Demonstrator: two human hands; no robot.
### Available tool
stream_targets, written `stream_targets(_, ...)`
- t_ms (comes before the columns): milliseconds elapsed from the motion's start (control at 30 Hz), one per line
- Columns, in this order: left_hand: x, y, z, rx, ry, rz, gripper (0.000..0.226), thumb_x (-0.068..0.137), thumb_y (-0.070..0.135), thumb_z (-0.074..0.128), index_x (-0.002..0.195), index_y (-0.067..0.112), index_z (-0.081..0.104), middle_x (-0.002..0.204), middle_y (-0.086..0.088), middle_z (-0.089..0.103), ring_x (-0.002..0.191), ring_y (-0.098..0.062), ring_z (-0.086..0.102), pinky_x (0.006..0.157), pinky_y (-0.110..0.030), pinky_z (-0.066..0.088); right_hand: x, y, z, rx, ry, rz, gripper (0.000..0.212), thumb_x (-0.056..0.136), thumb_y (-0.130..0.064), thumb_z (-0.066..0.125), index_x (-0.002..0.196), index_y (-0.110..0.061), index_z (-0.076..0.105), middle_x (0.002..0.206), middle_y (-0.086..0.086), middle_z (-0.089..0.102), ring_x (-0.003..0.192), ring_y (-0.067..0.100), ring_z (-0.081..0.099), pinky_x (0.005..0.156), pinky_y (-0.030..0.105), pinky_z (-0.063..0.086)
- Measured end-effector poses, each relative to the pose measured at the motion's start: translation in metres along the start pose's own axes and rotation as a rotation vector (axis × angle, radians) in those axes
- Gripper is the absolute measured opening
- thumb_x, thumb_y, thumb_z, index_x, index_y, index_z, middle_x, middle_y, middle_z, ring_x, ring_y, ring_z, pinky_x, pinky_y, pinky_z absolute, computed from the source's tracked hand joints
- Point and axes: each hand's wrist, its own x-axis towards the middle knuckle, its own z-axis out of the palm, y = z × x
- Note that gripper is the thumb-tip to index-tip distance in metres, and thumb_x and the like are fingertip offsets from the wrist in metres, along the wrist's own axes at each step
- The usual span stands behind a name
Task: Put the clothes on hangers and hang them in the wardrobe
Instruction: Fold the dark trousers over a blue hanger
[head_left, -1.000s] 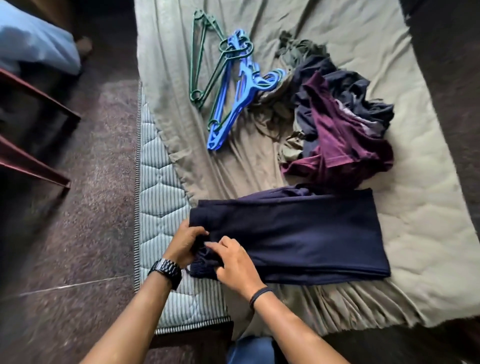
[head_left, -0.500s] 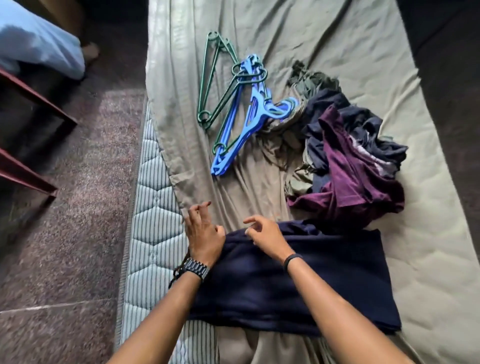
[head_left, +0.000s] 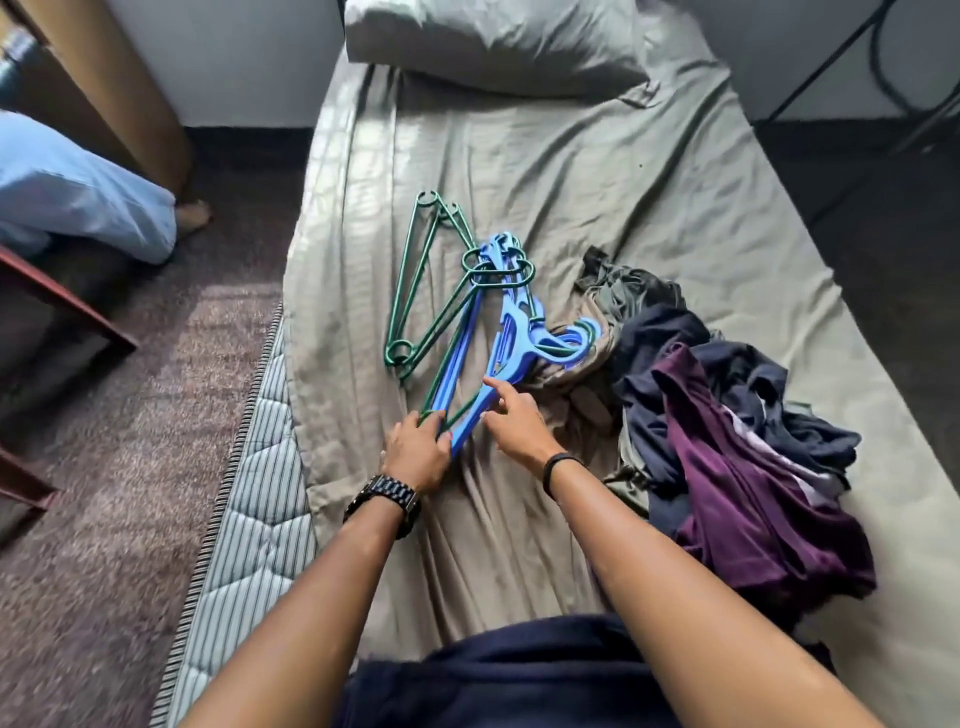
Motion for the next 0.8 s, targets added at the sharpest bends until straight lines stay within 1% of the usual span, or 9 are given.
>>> stream_targets(133, 0.001, -0.002, -0.001, -0.084, -0.031, -0.017, 0.027, 0.091, 0.018, 0.051, 0.117, 0.017, 0.059, 0.118, -0.015, 0.051, 0.113, -0.032, 0.053, 0.098, -0.033, 0.040, 0.012, -0.005, 0.003, -0.052, 0.039, 0.063, 0.045, 0.092, -0.015, 0.054, 0.137, -0.013, 0.048, 0.128, 0.017, 0.048, 0.120, 0.027, 0.049, 0.102, 0.021, 0.029)
stream_targets(233, -0.003, -0.003, 0.000, -0.123, 0.021, -0.094, 0.016, 0.087, 0.031, 0.062, 0.095, 0.017, 0.058, 0.108, -0.012, 0.054, 0.099, -0.031, 0.059, 0.089, -0.044, 0.048, 0.015, -0.004, 0.005, -0.019, 0.167, 0.087, 0.027, 0.090, -0.019, 0.060, 0.114, -0.007, 0.060, 0.117, 0.016, 0.059, 0.114, 0.027, 0.054, 0.094, 0.024, 0.033)
stream_targets(333, -0.008, -0.006, 0.000, -0.202, 0.051, -0.138, 0.046, 0.076, 0.032, 0.077, 0.105, 0.013, 0.046, 0.099, -0.009, 0.060, 0.097, -0.028, 0.059, 0.086, -0.042, 0.047, 0.009, -0.003, 0.004, 0.037, 0.304, 0.122, 0.020, 0.087, -0.023, 0.067, 0.094, -0.010, 0.054, 0.107, 0.015, 0.064, 0.105, 0.026, 0.055, 0.085, 0.027, 0.035)
stream_targets(400, -0.009, -0.005, -0.002, -0.270, 0.036, -0.162, 0.056, 0.075, 0.034, 0.078, 0.115, 0.015, 0.046, 0.091, -0.004, 0.059, 0.095, -0.025, 0.059, 0.088, -0.039, 0.046, 0.009, 0.000, 0.006, 0.158, 0.395, 0.179, 0.031, 0.082, -0.018, 0.072, 0.093, -0.012, 0.043, 0.102, 0.012, 0.062, 0.100, 0.023, 0.056, 0.082, 0.025, 0.036)
stream_targets(467, -0.009, -0.005, -0.004, -0.290, -0.030, -0.173, 0.039, 0.083, 0.040, 0.070, 0.112, 0.020, 0.053, 0.092, -0.003, 0.063, 0.096, -0.022, 0.060, 0.094, -0.037, 0.044, 0.010, 0.004, 0.011, 0.324, 0.431, 0.225, 0.042, 0.075, -0.015, 0.078, 0.088, -0.015, 0.039, 0.094, 0.003, 0.057, 0.095, 0.022, 0.059, 0.088, 0.031, 0.045)
stream_targets(533, -0.007, -0.010, -0.002, -0.348, -0.049, -0.173, 0.022, 0.090, 0.041, 0.059, 0.096, 0.021, 0.064, 0.095, -0.005, 0.070, 0.099, -0.023, 0.063, 0.094, -0.035, 0.045, 0.007, 0.007, 0.014, 0.372, 0.409, 0.199, 0.040, 0.070, -0.016, 0.080, 0.086, -0.017, 0.043, 0.088, 0.001, 0.058, 0.091, 0.027, 0.063, 0.087, 0.046, 0.052)
stream_targets(600, -0.007, -0.015, 0.001, -0.418, -0.035, -0.169, 0.024, 0.093, 0.035, 0.056, 0.079, 0.019, 0.066, 0.088, -0.006, 0.072, 0.092, -0.024, 0.065, 0.082, -0.031, 0.045, 0.003, 0.012, 0.017, 0.298, 0.405, 0.132, 0.029, 0.075, -0.013, 0.076, 0.091, -0.010, 0.052, 0.087, 0.006, 0.061, 0.084, 0.025, 0.062, 0.083, 0.040, 0.052)
stream_targets(700, -0.013, -0.020, 0.008, -0.495, 0.025, -0.227, 0.027, 0.095, 0.026, 0.055, 0.071, 0.016, 0.062, 0.081, -0.011, 0.071, 0.080, -0.023, 0.063, 0.066, -0.027, 0.037, -0.014, 0.015, 0.008, 0.372, 0.469, 0.114, 0.018, 0.084, -0.009, 0.064, 0.089, -0.014, 0.047, 0.083, 0.007, 0.061, 0.073, 0.024, 0.065, 0.067, 0.040, 0.058)
stream_targets(800, -0.021, -0.022, 0.010, -0.394, 0.105, -0.278, 0.025, 0.095, 0.024, 0.054, 0.082, 0.007, 0.067, 0.089, -0.018, 0.071, 0.089, -0.031, 0.063, 0.067, -0.031, 0.037, -0.039, 0.025, -0.007, 0.515, 0.425, 0.090, 0.014, 0.095, -0.003, 0.048, 0.096, -0.012, 0.037, 0.082, 0.006, 0.057, 0.053, 0.014, 0.063, 0.039, 0.027, 0.051)
